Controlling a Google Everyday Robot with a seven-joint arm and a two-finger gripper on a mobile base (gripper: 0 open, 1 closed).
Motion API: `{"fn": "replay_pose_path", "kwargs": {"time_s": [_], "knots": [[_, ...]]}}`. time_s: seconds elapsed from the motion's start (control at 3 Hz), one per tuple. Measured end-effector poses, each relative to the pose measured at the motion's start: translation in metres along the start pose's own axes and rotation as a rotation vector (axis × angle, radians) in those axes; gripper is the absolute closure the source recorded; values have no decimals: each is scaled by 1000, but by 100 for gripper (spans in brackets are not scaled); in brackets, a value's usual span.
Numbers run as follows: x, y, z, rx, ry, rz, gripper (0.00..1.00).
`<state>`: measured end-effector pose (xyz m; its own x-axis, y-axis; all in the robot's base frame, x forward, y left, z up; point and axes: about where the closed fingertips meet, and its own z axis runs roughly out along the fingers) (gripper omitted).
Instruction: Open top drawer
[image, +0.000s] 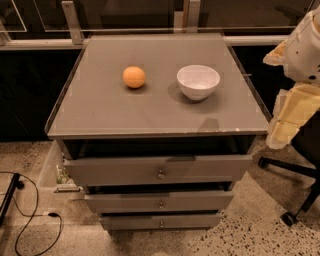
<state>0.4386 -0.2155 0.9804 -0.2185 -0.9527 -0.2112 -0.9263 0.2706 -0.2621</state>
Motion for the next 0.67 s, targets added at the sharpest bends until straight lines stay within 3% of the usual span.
{"fn": "replay_pose_path", "kwargs": {"time_s": [0.33, 0.67], "knots": [[0, 0, 2, -1, -5, 0, 0], [9, 11, 33, -43, -26, 6, 0]]}}
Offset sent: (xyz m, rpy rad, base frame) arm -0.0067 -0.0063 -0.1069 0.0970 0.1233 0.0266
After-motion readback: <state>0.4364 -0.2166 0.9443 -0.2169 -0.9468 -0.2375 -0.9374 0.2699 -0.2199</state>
